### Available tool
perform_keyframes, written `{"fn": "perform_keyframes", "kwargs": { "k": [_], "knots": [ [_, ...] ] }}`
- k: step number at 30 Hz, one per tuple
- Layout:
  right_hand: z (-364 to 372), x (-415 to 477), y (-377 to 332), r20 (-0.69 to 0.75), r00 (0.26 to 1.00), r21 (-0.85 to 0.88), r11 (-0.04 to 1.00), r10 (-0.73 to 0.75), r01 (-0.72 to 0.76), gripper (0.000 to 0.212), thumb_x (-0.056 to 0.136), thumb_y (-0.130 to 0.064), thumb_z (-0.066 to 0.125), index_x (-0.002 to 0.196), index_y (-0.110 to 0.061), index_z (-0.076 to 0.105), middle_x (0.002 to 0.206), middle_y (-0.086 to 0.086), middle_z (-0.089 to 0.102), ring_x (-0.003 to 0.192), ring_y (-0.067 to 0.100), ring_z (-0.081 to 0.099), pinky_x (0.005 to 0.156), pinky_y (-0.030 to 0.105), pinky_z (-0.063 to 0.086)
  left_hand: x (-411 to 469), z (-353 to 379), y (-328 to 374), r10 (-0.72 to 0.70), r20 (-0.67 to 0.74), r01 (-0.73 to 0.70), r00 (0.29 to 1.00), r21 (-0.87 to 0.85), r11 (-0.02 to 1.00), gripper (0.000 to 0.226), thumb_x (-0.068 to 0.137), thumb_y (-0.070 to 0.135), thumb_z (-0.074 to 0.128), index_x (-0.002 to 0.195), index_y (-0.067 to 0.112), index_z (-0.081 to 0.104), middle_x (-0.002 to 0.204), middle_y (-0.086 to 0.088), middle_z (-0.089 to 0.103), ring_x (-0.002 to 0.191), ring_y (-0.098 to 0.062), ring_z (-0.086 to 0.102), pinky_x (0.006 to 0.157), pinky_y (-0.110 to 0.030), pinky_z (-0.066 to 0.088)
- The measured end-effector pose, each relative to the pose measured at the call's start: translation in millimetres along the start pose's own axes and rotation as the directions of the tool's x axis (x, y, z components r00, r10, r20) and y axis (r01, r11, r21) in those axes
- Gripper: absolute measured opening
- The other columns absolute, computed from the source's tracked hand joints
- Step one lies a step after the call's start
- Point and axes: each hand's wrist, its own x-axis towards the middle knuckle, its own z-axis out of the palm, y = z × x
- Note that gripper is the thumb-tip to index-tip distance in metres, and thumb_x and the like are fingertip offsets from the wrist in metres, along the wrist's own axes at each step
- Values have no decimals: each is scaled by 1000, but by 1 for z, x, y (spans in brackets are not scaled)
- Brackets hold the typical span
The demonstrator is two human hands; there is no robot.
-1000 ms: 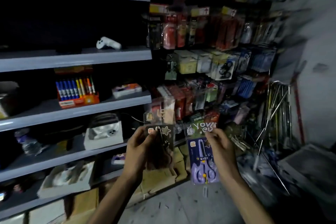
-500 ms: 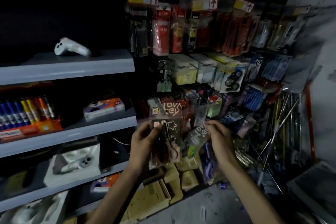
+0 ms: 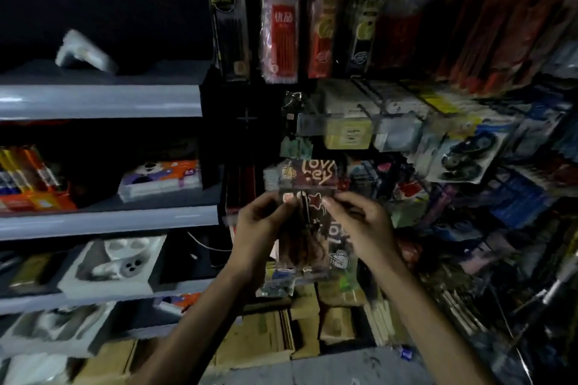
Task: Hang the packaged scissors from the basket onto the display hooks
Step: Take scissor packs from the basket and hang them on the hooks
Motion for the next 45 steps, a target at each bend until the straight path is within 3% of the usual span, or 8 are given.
{"fn": "perform_keyframes", "kwargs": {
  "k": [7, 12, 21, 26, 29, 35, 39, 45],
  "knots": [
    [-25, 37, 32, 76, 996, 94, 995, -47, 40, 13, 97, -19, 68, 89, -12, 74, 80, 10, 70, 71, 10, 61, 63, 17, 43, 32, 32, 1, 180, -182, -141, 967, 207, 968, 17, 98, 14, 72, 115, 11, 73, 99, 3, 80, 93, -8, 74, 77, -19, 56],
    [-33, 53, 47, -12, 1000, 138, 990, -9, 11, 6, 95, -20, 71, 91, -23, 74, 88, -5, 75, 81, 3, 68, 69, 14, 52, 63, 38, 22, 328, -265, -247, 907, 297, 923, 27, 98, 17, 72, 125, 14, 69, 108, 4, 78, 99, -3, 74, 80, -16, 55],
    [-28, 72, 57, -47, 999, 145, 989, -27, 33, 9, 95, -23, 71, 88, -25, 75, 79, -13, 75, 77, 3, 67, 68, 17, 49, 83, 44, 30, 304, -256, -252, 918, 216, 943, 18, 102, 22, 68, 112, 9, 74, 98, -4, 76, 89, -13, 71, 82, -31, 56],
    [-19, 82, 48, -56, 997, 171, 983, -56, 65, 8, 94, -25, 72, 89, -27, 77, 86, -7, 78, 86, 13, 73, 75, 28, 53, 69, 44, 42, 272, -136, -271, 953, 24, 962, 22, 106, 17, 57, 123, 10, 68, 103, -10, 68, 96, -23, 63, 91, -36, 55],
    [-13, 88, 38, -64, 996, 198, 977, -68, 79, 7, 93, -30, 73, 90, -25, 77, 90, -3, 78, 92, 18, 74, 83, 37, 56, 71, 44, 47, 286, -98, -283, 953, 39, 958, 29, 107, 13, 52, 133, 14, 65, 103, -10, 68, 99, -26, 64, 105, -50, 53],
    [-6, 102, 26, -60, 996, 225, 971, -66, 78, 18, 93, -35, 71, 97, -19, 77, 94, 2, 78, 97, 25, 73, 92, 50, 57, 73, 41, 51, 306, -89, -295, 948, 118, 948, 36, 105, 8, 52, 137, 18, 64, 103, -9, 70, 95, -24, 64, 106, -52, 52],
    [-1, 113, 21, -60, 998, 230, 973, -10, 24, 26, 92, -39, 73, 106, -17, 76, 100, 2, 78, 100, 20, 73, 91, 44, 59, 72, 39, 52, 343, -77, -327, 936, 165, 931, 36, 106, 6, 52, 137, 19, 64, 104, -12, 71, 93, -17, 67, 94, -33, 57],
    [6, 127, 16, -96, 995, 244, 970, 18, 6, 26, 94, -36, 72, 112, -17, 75, 104, -6, 76, 99, 6, 70, 80, 16, 52, 71, 38, 53, 389, -46, -370, 920, 226, 901, 38, 105, 4, 53, 137, 22, 65, 92, -29, 56, 88, -15, 60, 82, -19, 53]
  ]
}}
